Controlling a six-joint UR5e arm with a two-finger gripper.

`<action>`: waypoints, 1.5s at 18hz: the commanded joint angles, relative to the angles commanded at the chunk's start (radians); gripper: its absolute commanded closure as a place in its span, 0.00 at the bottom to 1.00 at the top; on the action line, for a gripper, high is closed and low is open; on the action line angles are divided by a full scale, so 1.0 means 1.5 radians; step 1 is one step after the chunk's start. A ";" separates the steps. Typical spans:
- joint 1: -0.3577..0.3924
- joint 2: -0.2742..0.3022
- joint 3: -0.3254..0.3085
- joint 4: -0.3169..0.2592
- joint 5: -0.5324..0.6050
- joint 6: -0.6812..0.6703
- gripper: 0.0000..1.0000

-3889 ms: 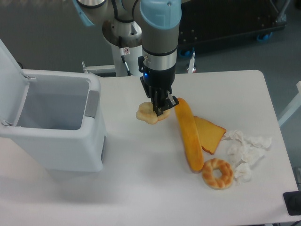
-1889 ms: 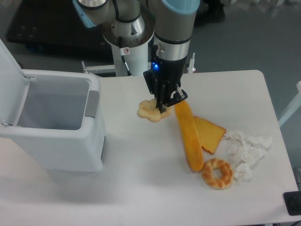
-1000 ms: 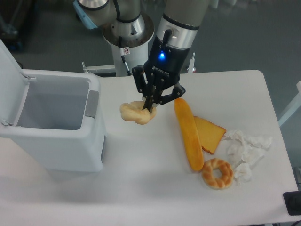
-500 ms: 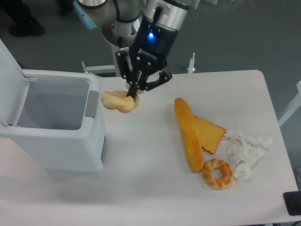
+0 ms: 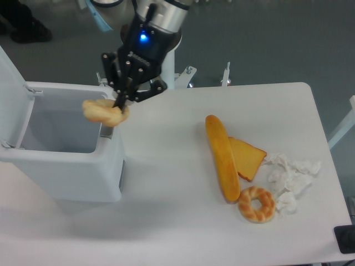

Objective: Place the round bread in the trash can
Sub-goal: 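Carry the roll over the white trash bin opening, then open the gripper to drop the roll into the bin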

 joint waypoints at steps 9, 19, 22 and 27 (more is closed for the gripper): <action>-0.041 0.004 -0.023 0.000 0.001 -0.001 0.92; -0.062 0.004 -0.046 0.008 0.005 0.002 0.78; -0.062 0.004 -0.046 0.010 0.005 0.004 0.60; -0.062 0.005 -0.043 0.011 0.006 0.005 0.38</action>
